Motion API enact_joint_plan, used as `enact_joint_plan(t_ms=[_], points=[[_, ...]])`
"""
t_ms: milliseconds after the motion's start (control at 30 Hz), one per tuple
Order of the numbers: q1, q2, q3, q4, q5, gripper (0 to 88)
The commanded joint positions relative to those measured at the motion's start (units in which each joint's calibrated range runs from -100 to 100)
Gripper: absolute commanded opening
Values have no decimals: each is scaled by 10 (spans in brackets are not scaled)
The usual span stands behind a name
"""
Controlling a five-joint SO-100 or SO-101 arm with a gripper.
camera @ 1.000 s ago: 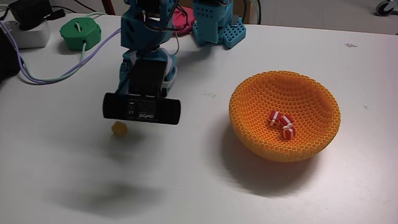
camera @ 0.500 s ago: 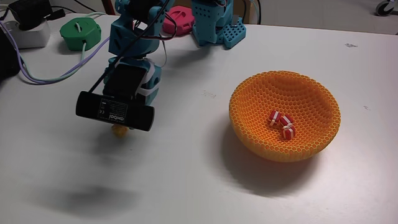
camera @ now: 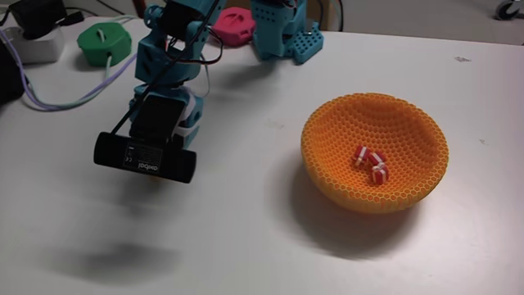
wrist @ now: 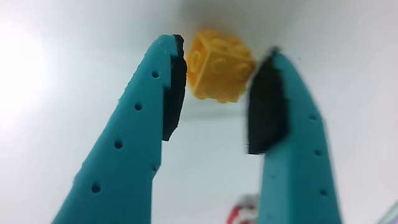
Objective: Place cube pieces into the yellow basket
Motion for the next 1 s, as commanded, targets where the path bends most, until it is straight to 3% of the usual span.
enact_joint_plan(t_ms=[0, 233, 367, 467, 533, 733, 900, 933, 967], points=[[8, -7, -31, 29, -10, 0], [0, -36, -65, 67, 14, 0], [-50, -108, -169, 152, 35, 0], [-128, -171, -274, 332, 28, 0], [-209, -222, -271, 393, 0, 0], [-482, -288, -114, 368, -101, 0], [-592, -300, -39, 353, -150, 0], [-600, -306, -31, 350, -148, 18], [-607, -311, -27, 343, -131, 108]])
